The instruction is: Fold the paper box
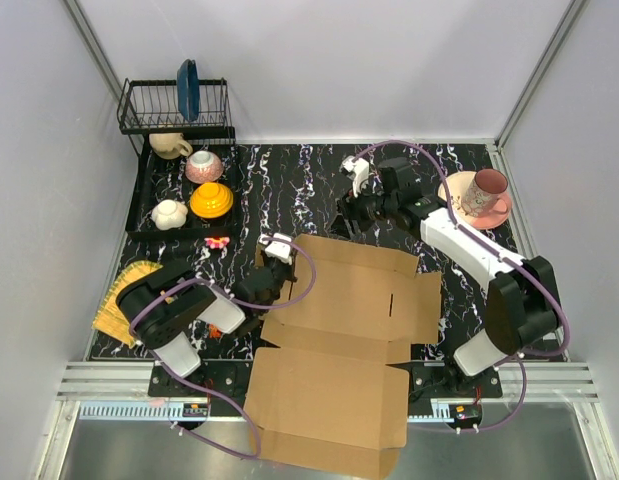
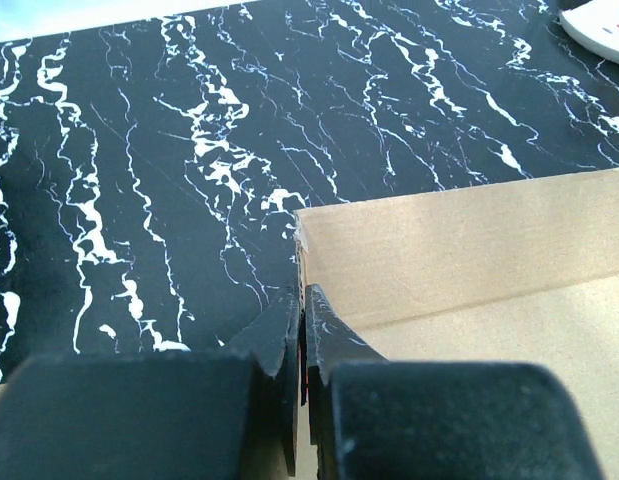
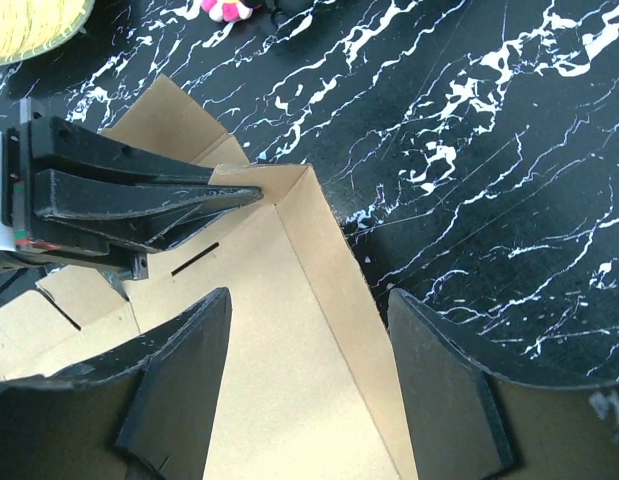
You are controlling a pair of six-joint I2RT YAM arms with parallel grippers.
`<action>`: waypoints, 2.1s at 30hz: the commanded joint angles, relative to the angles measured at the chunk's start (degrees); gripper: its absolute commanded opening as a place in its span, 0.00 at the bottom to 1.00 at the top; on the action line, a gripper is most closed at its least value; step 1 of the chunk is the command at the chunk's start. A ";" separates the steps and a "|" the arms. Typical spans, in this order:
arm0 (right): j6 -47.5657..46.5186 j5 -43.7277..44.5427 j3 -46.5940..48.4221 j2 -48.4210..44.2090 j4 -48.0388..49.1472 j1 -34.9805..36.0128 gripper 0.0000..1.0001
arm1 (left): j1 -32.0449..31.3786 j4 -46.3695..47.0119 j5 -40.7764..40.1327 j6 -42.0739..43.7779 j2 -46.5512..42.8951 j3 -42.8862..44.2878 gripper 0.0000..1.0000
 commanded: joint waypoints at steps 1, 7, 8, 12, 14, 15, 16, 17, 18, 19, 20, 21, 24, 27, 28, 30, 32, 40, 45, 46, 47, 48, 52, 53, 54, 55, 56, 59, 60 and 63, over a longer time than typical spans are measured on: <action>-3.78 -2.25 -0.22 2.21 2.06 0.57 0.70 | -0.24 22.55 2.80 3.24 -3.26 0.74 0.00; -6.06 0.20 1.88 6.96 1.63 2.24 0.70 | -0.94 22.46 4.30 3.77 -4.49 0.48 0.00; -6.33 0.73 2.24 7.57 1.62 2.41 0.69 | -1.03 22.46 4.56 3.77 -4.41 0.57 0.00; -6.77 1.97 3.11 9.16 3.29 2.85 0.70 | -1.65 22.46 5.00 5.08 -4.49 0.48 0.00; -7.38 2.05 3.91 10.30 2.68 3.03 0.70 | -1.56 22.46 5.27 5.17 -4.50 0.66 0.00; -7.47 1.97 4.69 10.74 2.33 3.12 0.70 | -1.65 22.46 5.44 5.09 -4.41 0.66 0.00; -7.65 1.96 4.96 11.27 1.89 3.12 0.70 | -1.65 22.46 5.70 5.09 -4.49 0.83 0.00; -7.56 2.05 5.14 12.14 1.89 3.29 0.69 | -1.74 22.46 5.88 5.00 -4.49 0.83 0.00; -7.56 1.70 5.49 12.59 1.80 3.38 0.69 | -1.82 22.46 5.97 5.00 -4.67 0.83 0.00; -7.65 1.79 5.49 12.94 1.63 3.56 0.69 | -1.91 22.46 5.97 5.09 -4.58 0.83 0.00; -7.74 1.79 5.58 13.73 1.62 3.73 0.68 | -2.00 22.46 5.88 5.26 -4.84 0.83 0.00; -7.74 1.79 5.49 14.17 1.62 3.82 0.67 | -1.91 22.46 5.88 5.26 -4.76 0.83 0.00; -7.65 1.61 5.49 15.40 1.45 4.35 0.64 | -2.09 22.46 5.62 5.35 -4.85 0.66 0.00; -7.83 1.44 5.40 16.37 1.19 4.61 0.61 | -2.09 22.46 5.71 5.18 -4.76 0.57 0.00; -7.82 1.35 5.23 16.46 1.10 4.61 0.60 | -2.09 22.46 5.62 5.17 -4.84 0.74 0.00; -7.82 0.82 5.05 16.72 0.92 4.61 0.57 | -2.00 22.46 5.53 5.44 -4.58 0.83 0.00; -7.65 0.91 4.79 16.72 0.83 4.53 0.50 | -2.09 22.46 5.18 5.53 -4.41 0.83 0.00; -7.03 0.56 2.24 16.20 0.13 4.61 0.22 | -2.09 22.46 2.72 5.00 -3.35 1.09 0.00; -6.51 3.71 -0.04 13.91 0.13 4.61 0.05 | -2.09 22.46 -0.44 4.30 -2.82 1.53 0.02; -6.33 4.68 -0.22 13.39 0.13 4.61 0.00 | -2.09 22.46 -1.32 4.38 -2.74 1.97 0.05; -6.33 5.73 -0.40 12.16 -0.04 4.61 0.00 | -2.09 22.46 -1.85 4.30 -2.74 2.15 0.10; -6.33 8.62 -0.57 11.63 -0.22 4.70 0.00 | -2.09 22.54 -3.16 4.38 -2.82 2.32 0.24; -7.38 18.73 -0.31 7.94 -2.50 5.05 0.00 | -2.00 21.50 -7.64 2.19 -5.71 3.12 0.77; -8.08 20.84 -0.31 6.11 -2.68 5.14 0.00 | -2.09 19.75 -8.52 2.19 -6.77 3.20 0.81; -8.52 25.39 -0.40 5.04 -2.60 5.23 0.00 | -2.00 17.99 -9.23 2.36 -8.08 3.46 0.84; -9.05 27.08 -0.48 4.07 -2.86 5.32 0.00 | -2.09 15.71 -9.76 2.54 -9.49 4.16 0.86; -9.84 29.28 -0.49 2.41 -2.86 5.40 0.00 | -2.09 10.03 -10.02 2.45 -12.55 4.78 0.86; -11.59 37.19 -1.18 -0.49 -2.07 6.19 0.00 | -2.09 -2.62 -11.51 0.44 -18.88 6.72 0.87; -12.13 40.86 -2.67 -1.38 -1.11 6.37 0.00 | -2.09 -5.46 -12.30 -0.18 -20.39 6.98 0.88; -14.58 47.90 -6.70 -4.28 3.11 7.69 0.00 | -2.09 -16.01 -16.34 -3.69 -26.01 7.25 0.88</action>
